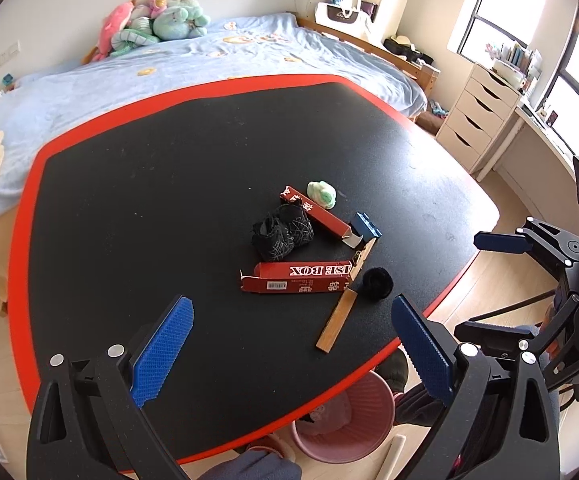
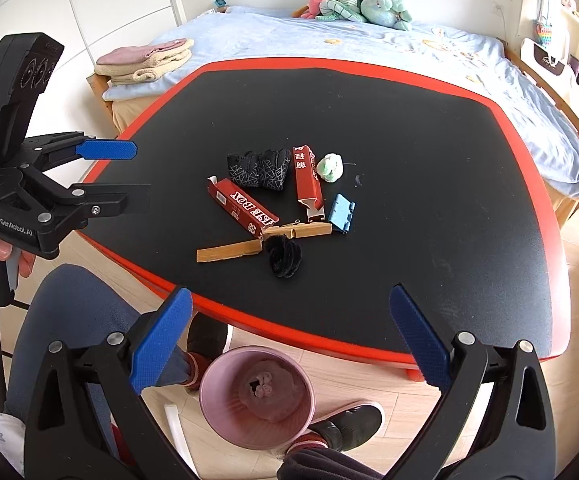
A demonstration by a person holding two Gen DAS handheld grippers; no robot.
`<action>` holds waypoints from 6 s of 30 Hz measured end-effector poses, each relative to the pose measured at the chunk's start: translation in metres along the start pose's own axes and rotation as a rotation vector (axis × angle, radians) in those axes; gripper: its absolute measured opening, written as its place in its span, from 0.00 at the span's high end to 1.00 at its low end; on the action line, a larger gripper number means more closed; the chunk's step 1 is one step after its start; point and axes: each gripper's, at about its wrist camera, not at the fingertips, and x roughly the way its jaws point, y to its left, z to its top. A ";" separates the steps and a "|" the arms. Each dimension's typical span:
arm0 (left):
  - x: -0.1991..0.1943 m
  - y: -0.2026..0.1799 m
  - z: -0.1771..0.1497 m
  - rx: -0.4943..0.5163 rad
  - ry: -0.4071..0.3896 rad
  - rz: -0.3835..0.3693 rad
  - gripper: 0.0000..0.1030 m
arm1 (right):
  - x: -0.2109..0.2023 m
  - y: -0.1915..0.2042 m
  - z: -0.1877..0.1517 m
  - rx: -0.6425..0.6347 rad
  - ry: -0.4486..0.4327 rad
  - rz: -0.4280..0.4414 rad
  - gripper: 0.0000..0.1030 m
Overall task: Collect trash
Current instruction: 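Reach the left gripper to the black mesh item and grasp it, then drop the black mesh item into the wastebasket with the left gripper while the right gripper drops a black cap, then move both tools back over the table toward the red cartons, then grasp the red BOX carton with the left gripper while the right gripper grasps the blue clip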
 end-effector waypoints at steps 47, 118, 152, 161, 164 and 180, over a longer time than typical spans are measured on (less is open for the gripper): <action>0.031 0.002 0.024 0.048 0.031 -0.011 0.64 | 0.019 -0.008 0.004 -0.011 0.002 0.013 0.80; -0.052 -0.068 -0.106 0.079 0.033 -0.060 0.08 | -0.067 0.038 -0.101 0.068 -0.014 0.055 0.05; -0.044 -0.031 -0.060 0.063 0.000 -0.042 0.08 | -0.057 0.008 -0.046 0.084 -0.043 0.002 0.05; -0.022 -0.012 -0.031 0.121 0.018 -0.058 0.08 | -0.035 -0.012 -0.010 0.087 -0.042 -0.014 0.05; -0.011 -0.006 -0.021 0.159 0.028 -0.065 0.08 | -0.023 -0.019 0.000 0.100 -0.034 -0.014 0.05; 0.066 0.016 0.020 0.459 0.125 -0.205 0.08 | 0.049 -0.045 0.036 0.135 0.041 -0.036 0.05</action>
